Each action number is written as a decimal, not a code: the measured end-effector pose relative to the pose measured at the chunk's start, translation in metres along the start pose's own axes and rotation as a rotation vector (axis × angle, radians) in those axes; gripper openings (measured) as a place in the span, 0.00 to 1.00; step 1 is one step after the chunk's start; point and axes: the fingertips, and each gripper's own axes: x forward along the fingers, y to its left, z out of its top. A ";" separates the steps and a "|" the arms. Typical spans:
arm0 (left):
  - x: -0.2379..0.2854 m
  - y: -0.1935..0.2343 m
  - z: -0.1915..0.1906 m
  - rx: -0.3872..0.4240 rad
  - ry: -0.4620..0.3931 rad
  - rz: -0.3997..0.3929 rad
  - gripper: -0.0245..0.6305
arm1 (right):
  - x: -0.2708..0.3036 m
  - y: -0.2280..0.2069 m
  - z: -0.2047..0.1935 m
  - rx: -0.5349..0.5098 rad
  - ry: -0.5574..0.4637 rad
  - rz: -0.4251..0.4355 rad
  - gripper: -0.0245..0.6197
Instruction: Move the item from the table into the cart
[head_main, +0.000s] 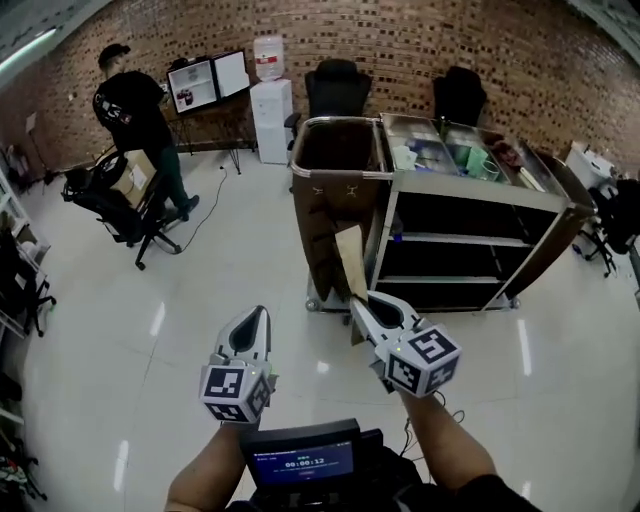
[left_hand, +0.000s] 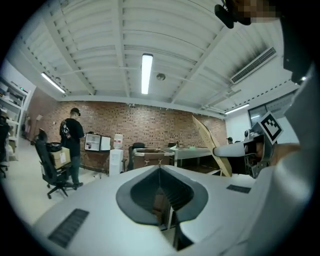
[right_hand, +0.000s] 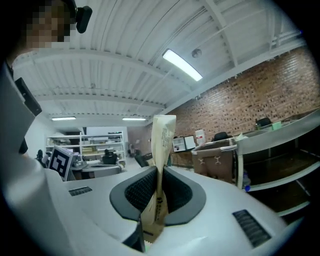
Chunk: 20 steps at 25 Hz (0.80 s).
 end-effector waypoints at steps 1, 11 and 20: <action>0.033 -0.016 0.007 -0.006 -0.003 -0.030 0.04 | -0.005 -0.032 0.009 0.000 -0.003 -0.027 0.06; 0.296 -0.126 0.065 0.022 -0.006 -0.330 0.04 | -0.008 -0.282 0.086 -0.035 -0.068 -0.282 0.06; 0.457 -0.150 0.102 0.056 -0.052 -0.566 0.04 | 0.044 -0.407 0.122 -0.040 -0.088 -0.479 0.06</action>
